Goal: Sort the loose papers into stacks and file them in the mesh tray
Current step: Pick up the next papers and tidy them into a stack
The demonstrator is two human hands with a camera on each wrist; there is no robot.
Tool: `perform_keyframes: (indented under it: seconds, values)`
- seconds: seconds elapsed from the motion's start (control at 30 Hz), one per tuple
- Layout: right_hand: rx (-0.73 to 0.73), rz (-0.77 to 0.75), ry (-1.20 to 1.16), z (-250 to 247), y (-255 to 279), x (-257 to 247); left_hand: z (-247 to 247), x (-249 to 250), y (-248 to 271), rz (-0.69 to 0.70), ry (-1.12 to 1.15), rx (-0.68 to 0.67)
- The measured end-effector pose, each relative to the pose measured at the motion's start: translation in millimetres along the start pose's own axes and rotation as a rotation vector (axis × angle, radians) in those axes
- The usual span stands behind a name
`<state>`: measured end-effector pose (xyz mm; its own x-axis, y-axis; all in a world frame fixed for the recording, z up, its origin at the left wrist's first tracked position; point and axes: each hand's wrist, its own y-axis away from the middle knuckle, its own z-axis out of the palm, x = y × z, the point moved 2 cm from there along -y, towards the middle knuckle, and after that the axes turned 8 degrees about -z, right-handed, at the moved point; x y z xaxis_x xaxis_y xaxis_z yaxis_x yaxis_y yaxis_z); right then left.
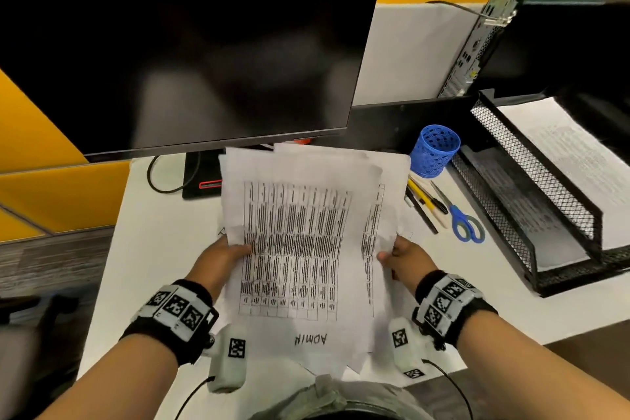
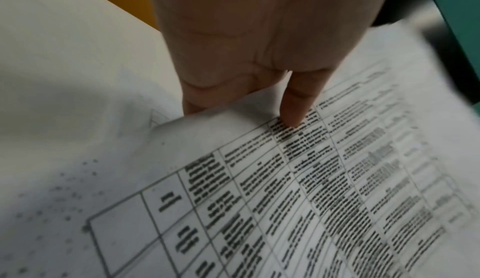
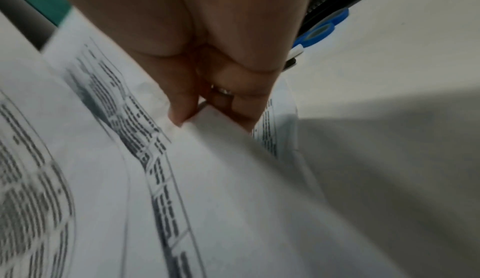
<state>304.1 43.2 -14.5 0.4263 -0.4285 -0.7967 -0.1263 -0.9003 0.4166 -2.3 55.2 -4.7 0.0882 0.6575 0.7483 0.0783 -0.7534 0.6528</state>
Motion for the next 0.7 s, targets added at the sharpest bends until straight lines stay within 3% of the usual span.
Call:
perform_keyframes:
  seconds: [0.13,0.3,0.47,0.57,0.7]
  values:
    - [-0.022,-0.011,-0.083,2,10,-8,19,14,5,0.108,-0.024,-0.041]
    - [0.150,-0.056,-0.346,-1,15,-28,32,36,20,0.242,-0.082,0.134]
    - [0.225,-0.317,-0.309,-5,32,-84,50,77,57,0.530,-0.036,0.156]
    - [0.295,-0.469,-0.425,-11,43,-103,54,86,78,0.683,0.103,0.137]
    - [0.294,-0.535,-0.502,-15,50,-97,52,75,86,0.734,0.162,0.111]
